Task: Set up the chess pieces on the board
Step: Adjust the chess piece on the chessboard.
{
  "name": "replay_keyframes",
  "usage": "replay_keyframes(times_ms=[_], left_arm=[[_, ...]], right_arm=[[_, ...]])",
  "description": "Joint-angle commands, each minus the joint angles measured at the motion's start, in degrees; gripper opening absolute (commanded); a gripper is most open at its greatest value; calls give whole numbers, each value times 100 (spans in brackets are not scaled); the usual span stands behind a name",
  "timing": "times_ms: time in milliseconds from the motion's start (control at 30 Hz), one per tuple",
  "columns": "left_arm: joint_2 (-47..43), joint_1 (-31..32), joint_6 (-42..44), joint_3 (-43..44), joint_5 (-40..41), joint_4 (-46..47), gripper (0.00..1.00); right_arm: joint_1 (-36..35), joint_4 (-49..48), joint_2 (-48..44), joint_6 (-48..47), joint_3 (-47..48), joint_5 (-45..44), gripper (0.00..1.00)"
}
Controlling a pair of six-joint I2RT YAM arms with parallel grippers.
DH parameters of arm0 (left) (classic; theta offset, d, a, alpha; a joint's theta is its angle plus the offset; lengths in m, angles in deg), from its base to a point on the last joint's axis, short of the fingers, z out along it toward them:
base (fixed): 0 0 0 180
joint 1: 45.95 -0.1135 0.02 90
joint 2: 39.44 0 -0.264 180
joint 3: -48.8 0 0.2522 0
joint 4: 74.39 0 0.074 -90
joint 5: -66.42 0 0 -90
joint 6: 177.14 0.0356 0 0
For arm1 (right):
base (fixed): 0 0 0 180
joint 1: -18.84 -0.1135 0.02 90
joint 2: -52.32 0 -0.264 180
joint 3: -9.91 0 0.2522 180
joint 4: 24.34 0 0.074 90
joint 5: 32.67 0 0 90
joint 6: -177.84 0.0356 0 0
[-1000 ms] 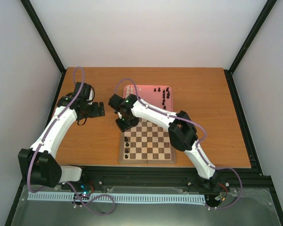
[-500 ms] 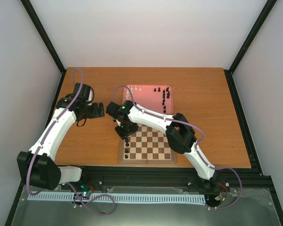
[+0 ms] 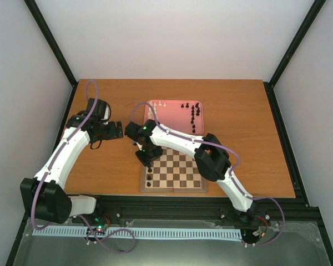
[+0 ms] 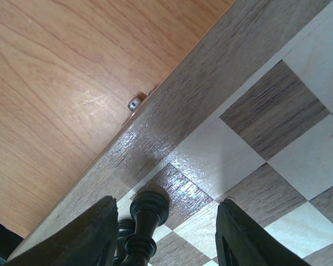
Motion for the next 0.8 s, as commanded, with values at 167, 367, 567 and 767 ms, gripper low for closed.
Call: replay_keyframes(times_ms=[167, 367, 567, 767], left_arm=[[-141, -15, 58, -18, 9, 94, 100], [-134, -13, 69, -2, 5, 95, 100], [-130, -15, 63, -3, 6, 88, 100], [-116, -16, 69, -4, -17, 100, 100]], right_arm=[[-53, 134, -150, -77, -46, -22, 49], [-53, 127, -152, -19, -47, -187, 49], [-52, 96, -118, 15, -9, -274, 49], [-52, 117, -112, 50, -10, -373, 49]])
